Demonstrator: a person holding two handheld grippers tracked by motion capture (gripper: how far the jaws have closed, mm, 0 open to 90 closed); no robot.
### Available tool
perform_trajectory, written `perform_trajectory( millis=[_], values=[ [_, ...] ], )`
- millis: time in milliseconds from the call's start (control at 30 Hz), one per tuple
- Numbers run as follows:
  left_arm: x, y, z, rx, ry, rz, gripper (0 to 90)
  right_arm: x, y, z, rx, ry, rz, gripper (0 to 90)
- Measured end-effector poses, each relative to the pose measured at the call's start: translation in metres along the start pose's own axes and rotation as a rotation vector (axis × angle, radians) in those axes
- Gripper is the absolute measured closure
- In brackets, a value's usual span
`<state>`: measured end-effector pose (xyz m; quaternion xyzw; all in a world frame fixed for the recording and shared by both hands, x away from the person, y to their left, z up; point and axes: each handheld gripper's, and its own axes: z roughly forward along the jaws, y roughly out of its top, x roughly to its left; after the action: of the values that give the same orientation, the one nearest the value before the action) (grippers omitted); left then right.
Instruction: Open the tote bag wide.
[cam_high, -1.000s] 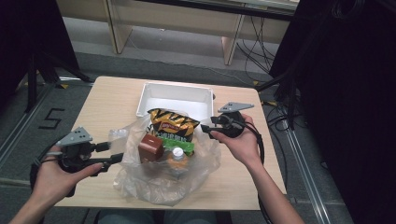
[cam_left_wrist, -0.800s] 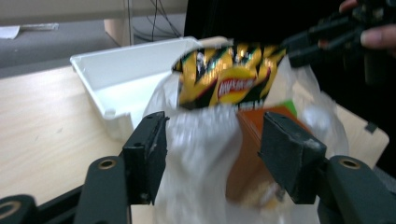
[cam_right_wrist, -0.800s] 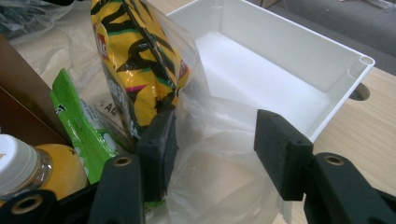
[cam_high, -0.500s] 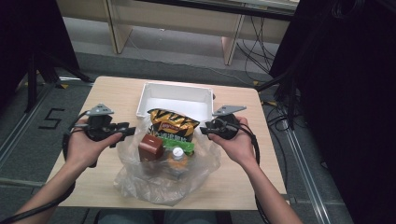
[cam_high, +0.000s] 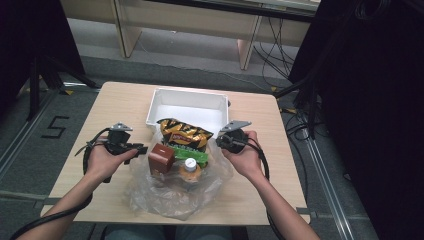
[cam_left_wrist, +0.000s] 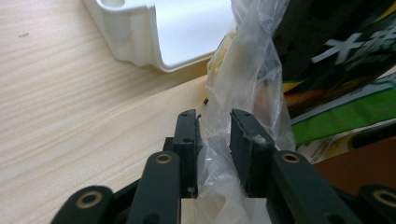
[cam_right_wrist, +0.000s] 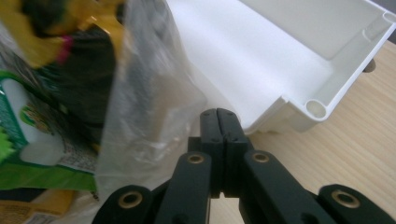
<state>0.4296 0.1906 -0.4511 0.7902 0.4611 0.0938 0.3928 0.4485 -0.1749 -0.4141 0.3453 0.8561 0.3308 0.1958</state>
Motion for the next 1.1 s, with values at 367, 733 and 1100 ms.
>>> perform_trajectory(
  millis=[367,733,1100],
  values=[
    [-0.003,0.006,-0.014,-0.167,-0.016,-0.051,69.3,-0.013,0.001,-0.027,-0.096,0.038,0.087,72.5],
    [-0.005,0.019,-0.022,-0.225,-0.049,-0.039,50.3,0.003,0.008,-0.044,-0.141,0.125,0.03,49.1],
    [0.0,0.006,0.009,-0.085,-0.12,-0.016,61.7,0.003,-0.003,-0.001,-0.035,0.081,0.023,86.3]
  ],
)
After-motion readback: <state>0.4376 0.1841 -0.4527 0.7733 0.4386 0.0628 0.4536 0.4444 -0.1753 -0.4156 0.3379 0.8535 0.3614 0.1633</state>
